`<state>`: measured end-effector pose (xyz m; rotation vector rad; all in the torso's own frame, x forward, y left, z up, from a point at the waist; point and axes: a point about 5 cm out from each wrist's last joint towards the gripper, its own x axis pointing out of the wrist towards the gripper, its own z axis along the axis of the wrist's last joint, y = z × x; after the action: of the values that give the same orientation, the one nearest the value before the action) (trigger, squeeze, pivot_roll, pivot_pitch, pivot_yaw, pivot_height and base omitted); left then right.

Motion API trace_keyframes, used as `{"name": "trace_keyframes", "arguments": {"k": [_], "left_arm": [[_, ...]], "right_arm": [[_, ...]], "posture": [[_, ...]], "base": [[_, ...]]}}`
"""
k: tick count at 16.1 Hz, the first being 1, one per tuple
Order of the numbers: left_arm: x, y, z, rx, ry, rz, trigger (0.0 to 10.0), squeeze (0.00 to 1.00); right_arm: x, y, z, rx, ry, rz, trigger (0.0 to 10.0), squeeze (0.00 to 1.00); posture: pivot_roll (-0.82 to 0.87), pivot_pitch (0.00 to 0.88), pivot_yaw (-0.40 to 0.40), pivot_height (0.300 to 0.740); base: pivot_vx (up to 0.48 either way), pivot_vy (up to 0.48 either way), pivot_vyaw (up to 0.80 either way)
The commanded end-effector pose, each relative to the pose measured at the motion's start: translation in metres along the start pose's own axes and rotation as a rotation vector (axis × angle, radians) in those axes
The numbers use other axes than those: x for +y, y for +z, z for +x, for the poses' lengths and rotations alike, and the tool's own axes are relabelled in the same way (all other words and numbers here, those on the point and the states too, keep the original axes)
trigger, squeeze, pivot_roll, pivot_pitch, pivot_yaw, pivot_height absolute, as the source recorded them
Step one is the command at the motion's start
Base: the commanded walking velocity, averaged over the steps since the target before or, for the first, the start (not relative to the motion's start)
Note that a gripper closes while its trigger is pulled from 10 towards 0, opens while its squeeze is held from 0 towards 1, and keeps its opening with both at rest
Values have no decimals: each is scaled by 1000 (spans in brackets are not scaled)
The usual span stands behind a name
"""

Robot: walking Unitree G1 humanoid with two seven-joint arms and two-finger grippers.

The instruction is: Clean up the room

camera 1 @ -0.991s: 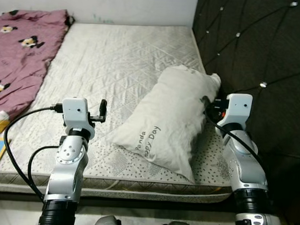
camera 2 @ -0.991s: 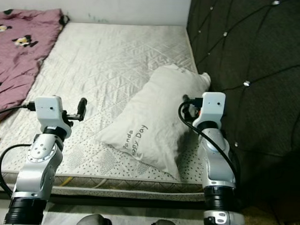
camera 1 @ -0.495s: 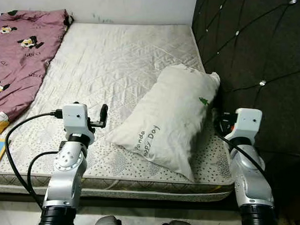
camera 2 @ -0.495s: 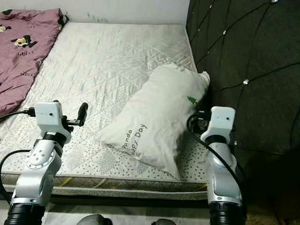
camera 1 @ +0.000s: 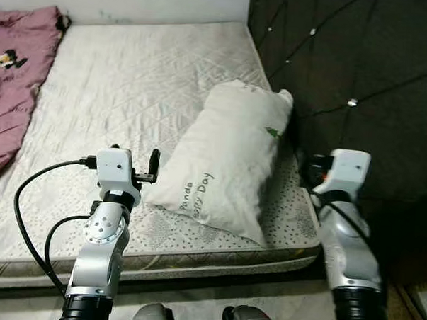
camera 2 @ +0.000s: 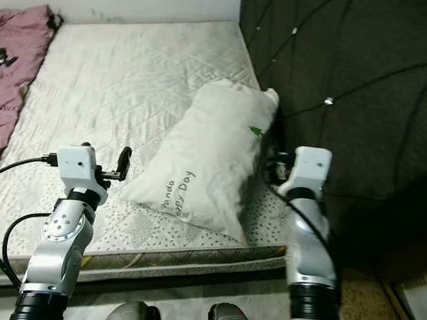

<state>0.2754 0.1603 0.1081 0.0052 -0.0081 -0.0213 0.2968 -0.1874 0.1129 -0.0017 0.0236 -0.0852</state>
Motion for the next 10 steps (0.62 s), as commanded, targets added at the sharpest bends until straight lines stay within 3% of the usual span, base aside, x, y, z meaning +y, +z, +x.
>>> {"name": "trace_keyframes", "arguments": {"k": [1, 5, 10], "left_arm": [[5, 1, -1, -1, 24, 10, 10000, 0], [7, 2, -4, 1, 40, 14, 10000, 0], [17, -10, -22, 21, 112, 26, 10000, 0]], "right_arm": [[3, 4, -1, -12, 16, 10, 10000, 0], [4, 5, -1, -7, 38, 12, 10000, 0], [9, -3, -11, 15, 90, 2, 10000, 0]], "posture": [[-36, 103, 51, 740], [-34, 132, 46, 740], [-38, 150, 44, 740]], "base": [[0, 0, 0], [0, 0, 0], [0, 0, 0]]}}
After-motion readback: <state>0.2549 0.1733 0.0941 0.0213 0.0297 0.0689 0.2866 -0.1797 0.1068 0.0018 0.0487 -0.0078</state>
